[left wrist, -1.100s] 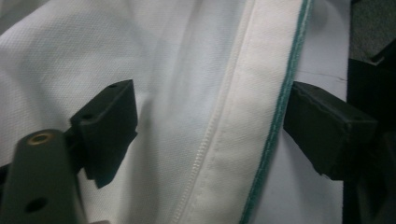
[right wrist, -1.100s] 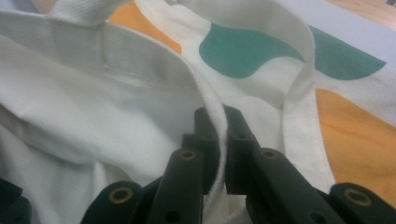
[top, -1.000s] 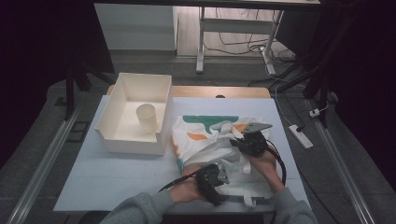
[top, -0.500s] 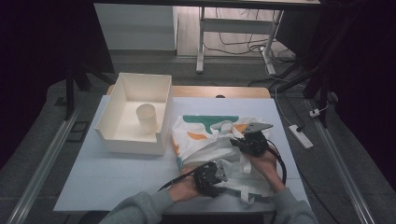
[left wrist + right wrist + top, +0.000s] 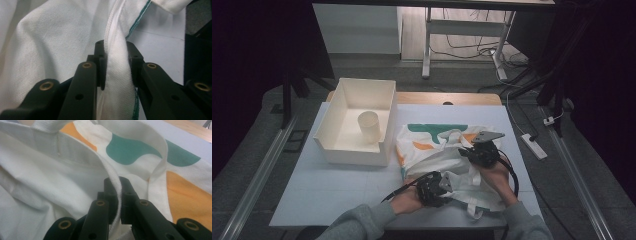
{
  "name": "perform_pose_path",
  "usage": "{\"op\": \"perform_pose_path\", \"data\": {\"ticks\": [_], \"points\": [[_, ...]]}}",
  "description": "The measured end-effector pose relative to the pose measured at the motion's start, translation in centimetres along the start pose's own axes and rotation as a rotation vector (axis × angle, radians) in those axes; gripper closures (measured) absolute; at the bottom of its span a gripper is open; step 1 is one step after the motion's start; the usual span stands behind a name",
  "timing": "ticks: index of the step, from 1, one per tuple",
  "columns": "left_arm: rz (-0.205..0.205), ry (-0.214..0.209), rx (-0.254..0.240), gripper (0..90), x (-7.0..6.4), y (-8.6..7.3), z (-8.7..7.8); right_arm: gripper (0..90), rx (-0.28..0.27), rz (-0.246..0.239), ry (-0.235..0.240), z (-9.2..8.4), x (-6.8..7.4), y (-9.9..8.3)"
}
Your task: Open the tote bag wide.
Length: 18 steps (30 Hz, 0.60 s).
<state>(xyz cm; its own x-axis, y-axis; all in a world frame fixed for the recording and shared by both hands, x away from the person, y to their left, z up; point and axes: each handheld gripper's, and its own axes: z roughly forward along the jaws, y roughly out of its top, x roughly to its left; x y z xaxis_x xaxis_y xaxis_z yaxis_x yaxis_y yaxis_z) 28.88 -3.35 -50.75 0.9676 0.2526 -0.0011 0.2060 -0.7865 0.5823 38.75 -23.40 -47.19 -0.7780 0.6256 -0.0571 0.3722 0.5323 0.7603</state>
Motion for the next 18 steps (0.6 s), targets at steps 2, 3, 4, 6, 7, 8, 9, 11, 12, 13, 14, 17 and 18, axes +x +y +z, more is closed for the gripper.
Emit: {"op": "perform_pose_path", "data": {"ticks": [2,3,4,6,7,8,9,11,12,13,14,17,18], "points": [[0.002,-0.003,-0.005,76.9,0.0,0.0,-0.2,85.9,-0.004,-0.003,0.0,-0.1,0.0,0.1],[0.001,-0.005,-0.009,77.3,0.0,-0.1,-0.3,85.9,-0.005,-0.004,0.0,-0.2,0.0,0.1],[0.004,-0.008,-0.011,77.6,0.0,-0.1,-0.4,85.9,-0.008,-0.007,0.0,-0.2,0.0,0.1],[0.005,-0.016,-0.018,78.0,-0.1,-0.2,-0.7,85.9,-0.01,-0.009,-0.001,-0.3,0.1,0.2],[0.005,-0.02,-0.024,78.1,-0.1,-0.3,-0.9,85.9,-0.012,-0.01,-0.002,-0.4,0.1,0.2],[0.003,-0.022,-0.03,78.1,-0.1,-0.4,-1.1,86.0,-0.014,-0.013,-0.003,-0.5,0.1,0.2],[0.005,-0.024,-0.034,78.2,-0.1,-0.4,-1.3,86.0,-0.017,-0.014,-0.005,-0.6,0.1,0.3],[0.01,-0.025,-0.044,78.2,-0.1,-0.5,-1.7,86.0,-0.025,-0.013,-0.005,-0.8,0.2,0.4],[0.014,-0.025,-0.048,78.2,-0.2,-0.6,-1.9,86.0,-0.028,-0.014,-0.005,-0.9,0.2,0.5],[0.017,-0.027,-0.054,78.2,-0.2,-0.7,-2.2,86.0,-0.031,-0.018,-0.007,-1.1,0.2,0.5],[0.017,-0.03,-0.06,78.2,-0.2,-0.8,-2.5,86.0,-0.035,-0.019,-0.007,-1.2,0.3,0.7],[0.013,-0.037,-0.086,78.2,-0.1,-1.0,-3.4,86.0,-0.047,-0.036,-0.014,-1.7,0.4,1.1],[0.011,-0.038,-0.095,78.2,-0.2,-1.1,-3.6,86.0,-0.048,-0.047,-0.019,-2.0,0.3,1.3]]}}
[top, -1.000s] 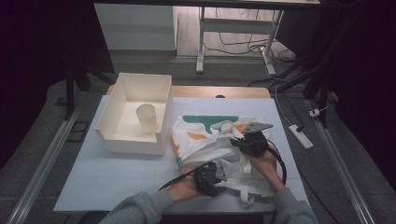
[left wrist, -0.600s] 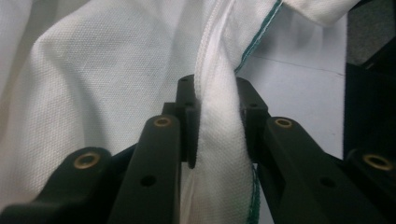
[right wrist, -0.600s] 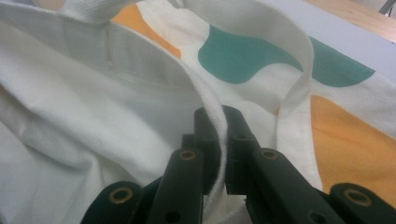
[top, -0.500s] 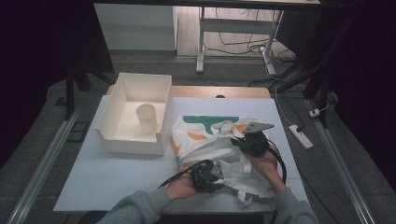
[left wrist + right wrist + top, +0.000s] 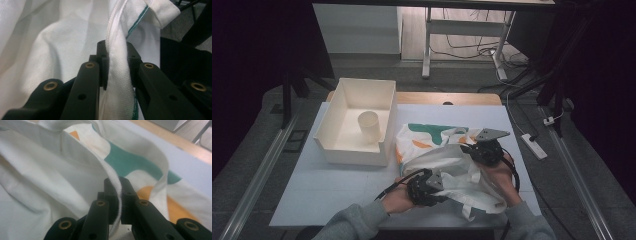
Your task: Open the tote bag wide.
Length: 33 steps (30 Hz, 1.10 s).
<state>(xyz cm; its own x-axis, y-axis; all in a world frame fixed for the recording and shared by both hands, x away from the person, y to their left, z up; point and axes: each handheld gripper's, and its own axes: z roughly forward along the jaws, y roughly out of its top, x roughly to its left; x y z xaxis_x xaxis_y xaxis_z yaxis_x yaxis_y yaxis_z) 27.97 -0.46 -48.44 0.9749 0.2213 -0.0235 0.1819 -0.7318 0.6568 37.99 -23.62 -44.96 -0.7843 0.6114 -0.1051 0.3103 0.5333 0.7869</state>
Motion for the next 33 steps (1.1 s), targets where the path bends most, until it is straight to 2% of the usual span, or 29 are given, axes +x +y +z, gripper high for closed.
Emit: {"op": "perform_pose_path", "data": {"ticks": [2,6,10,17,21,27,33], "points": [[0.004,0.006,-0.014,78.1,-0.2,-0.1,-0.6,86.0,-0.014,-0.001,-0.014,-0.5,-0.2,0.5],[0.04,0.008,-0.037,78.2,-0.9,0.2,-1.8,86.1,-0.046,0.002,-0.045,-1.7,-0.7,1.6],[0.065,0.02,-0.051,78.2,-1.3,0.5,-3.2,86.2,-0.074,-0.015,-0.07,-2.3,-0.9,3.0],[0.108,0.001,-0.081,78.2,-2.0,0.6,-4.5,86.1,-0.095,-0.018,-0.11,-2.7,-1.3,4.9],[0.104,-0.013,-0.072,78.2,-1.7,0.6,-4.1,86.2,-0.063,0.008,-0.118,-1.9,-2.1,4.5],[0.096,-0.038,-0.07,78.2,-1.2,0.5,-3.5,86.2,-0.002,0.061,-0.115,0.7,-3.6,3.2],[0.085,-0.059,-0.053,78.2,-0.7,0.3,-2.9,86.3,0.039,0.07,-0.124,2.7,-4.4,2.6]]}}
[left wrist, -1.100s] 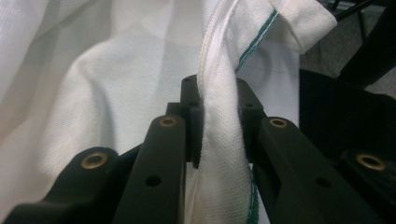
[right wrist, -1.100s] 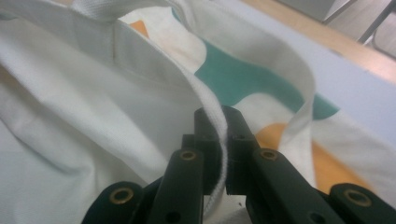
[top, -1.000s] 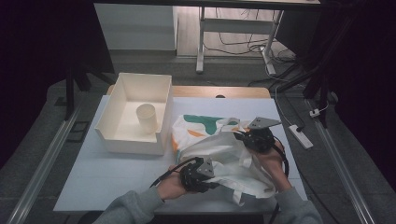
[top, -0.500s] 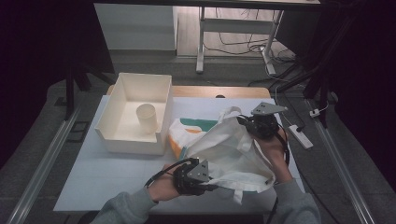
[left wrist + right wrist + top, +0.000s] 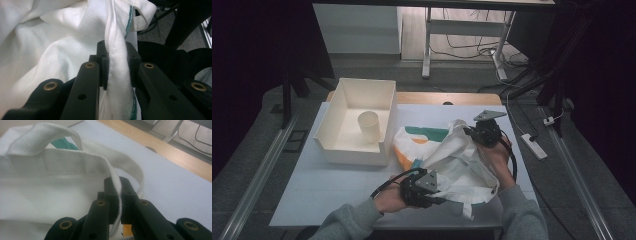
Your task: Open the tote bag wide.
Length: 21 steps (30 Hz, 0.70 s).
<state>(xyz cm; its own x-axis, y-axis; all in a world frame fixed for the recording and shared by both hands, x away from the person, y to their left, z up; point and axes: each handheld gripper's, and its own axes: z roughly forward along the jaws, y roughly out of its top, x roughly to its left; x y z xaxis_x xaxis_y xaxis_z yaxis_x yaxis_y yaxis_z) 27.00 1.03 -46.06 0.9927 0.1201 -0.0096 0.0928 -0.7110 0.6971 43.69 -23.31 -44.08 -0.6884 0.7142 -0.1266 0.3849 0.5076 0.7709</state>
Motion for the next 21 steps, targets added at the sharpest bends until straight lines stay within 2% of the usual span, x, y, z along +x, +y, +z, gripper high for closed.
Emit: {"op": "perform_pose_path", "data": {"ticks": [5,8,11,21], "points": [[-0.014,-0.013,0.013,78.2,0.4,-0.3,0.5,86.2,0.049,0.014,0.007,1.9,-0.5,-0.7],[-0.019,-0.015,0.02,78.2,0.5,-0.5,0.7,86.3,0.082,0.041,0.026,3.2,-0.9,-1.4],[-0.021,-0.008,0.03,78.1,0.6,-0.6,1.0,86.4,0.107,0.044,0.032,4.3,-1.0,-1.9],[-0.048,-0.015,0.047,78.1,1.2,-1.0,1.7,86.6,0.141,0.036,0.023,5.7,-0.8,-2.7]]}}
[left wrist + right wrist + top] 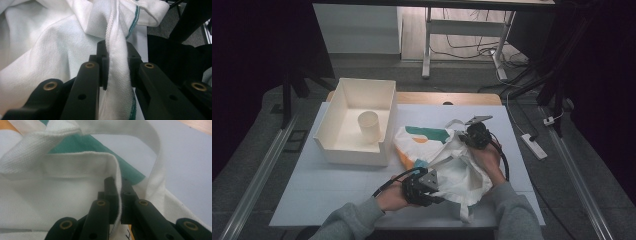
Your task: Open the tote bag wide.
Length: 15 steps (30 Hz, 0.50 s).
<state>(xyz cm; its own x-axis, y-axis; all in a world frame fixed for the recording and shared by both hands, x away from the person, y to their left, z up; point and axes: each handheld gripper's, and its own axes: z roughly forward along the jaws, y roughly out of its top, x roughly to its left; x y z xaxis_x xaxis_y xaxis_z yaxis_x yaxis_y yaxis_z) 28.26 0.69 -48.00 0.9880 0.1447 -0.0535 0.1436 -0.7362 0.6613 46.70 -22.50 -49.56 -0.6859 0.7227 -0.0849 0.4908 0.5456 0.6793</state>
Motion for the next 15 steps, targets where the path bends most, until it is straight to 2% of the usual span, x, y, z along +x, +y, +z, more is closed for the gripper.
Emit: {"op": "perform_pose_path", "data": {"ticks": [6,15], "points": [[-0.003,0.007,0.006,77.9,0.0,-0.1,0.3,86.5,0.009,0.022,0.02,0.6,-0.3,-0.6],[-0.006,0.018,-0.003,76.5,0.0,-0.1,0.3,86.0,-0.036,0.034,0.033,-0.6,-0.3,-0.2]]}}
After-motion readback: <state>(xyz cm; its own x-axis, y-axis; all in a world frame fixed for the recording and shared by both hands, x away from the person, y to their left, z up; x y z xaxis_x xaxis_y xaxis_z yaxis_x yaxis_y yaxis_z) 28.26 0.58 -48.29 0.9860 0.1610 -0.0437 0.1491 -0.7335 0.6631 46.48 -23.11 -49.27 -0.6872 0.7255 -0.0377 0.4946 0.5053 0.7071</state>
